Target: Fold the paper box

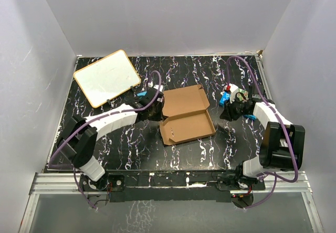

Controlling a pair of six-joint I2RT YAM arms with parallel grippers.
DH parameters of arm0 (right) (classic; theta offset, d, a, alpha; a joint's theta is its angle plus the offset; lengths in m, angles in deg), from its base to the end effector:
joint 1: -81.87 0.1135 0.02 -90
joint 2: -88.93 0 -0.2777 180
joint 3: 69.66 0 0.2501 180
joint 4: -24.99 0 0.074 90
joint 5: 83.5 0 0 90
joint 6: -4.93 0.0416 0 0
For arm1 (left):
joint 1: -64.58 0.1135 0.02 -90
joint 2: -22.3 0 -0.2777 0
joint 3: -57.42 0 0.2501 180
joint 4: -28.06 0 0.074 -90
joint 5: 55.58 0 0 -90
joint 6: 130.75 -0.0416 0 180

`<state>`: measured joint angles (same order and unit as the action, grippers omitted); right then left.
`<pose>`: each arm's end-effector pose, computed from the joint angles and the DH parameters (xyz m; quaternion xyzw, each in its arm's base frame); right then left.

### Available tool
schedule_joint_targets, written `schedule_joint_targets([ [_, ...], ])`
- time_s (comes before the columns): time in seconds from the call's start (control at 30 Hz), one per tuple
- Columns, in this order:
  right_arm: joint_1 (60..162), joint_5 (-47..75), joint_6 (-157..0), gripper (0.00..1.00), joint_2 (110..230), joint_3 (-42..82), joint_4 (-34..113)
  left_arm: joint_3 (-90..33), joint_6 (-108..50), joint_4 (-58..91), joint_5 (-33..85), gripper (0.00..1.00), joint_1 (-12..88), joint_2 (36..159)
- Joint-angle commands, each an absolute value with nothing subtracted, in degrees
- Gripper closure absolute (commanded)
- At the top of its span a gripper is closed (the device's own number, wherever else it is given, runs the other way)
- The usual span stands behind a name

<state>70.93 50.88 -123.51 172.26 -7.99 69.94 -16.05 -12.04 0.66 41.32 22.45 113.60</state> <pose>0.2621 -0.0210 0.2018 -0.2899 0.8625 0.2576 0.3250 0.2596 -0.2281 0.2327 0.0851 0.9193 -0.1750 0.3420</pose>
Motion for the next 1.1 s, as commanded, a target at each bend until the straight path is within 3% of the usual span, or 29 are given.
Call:
schedule_joint_targets([
  [0.0,70.8,50.0,-123.6,0.79,173.6,-8.1,67.4,-18.0,-14.7,-0.3,41.6,1.00,22.4,115.7],
  [1.07,79.0,57.5,-132.7,0.80,178.0,-7.5,75.0,-20.7,-12.0,9.8,27.7,0.99,22.4,126.0],
])
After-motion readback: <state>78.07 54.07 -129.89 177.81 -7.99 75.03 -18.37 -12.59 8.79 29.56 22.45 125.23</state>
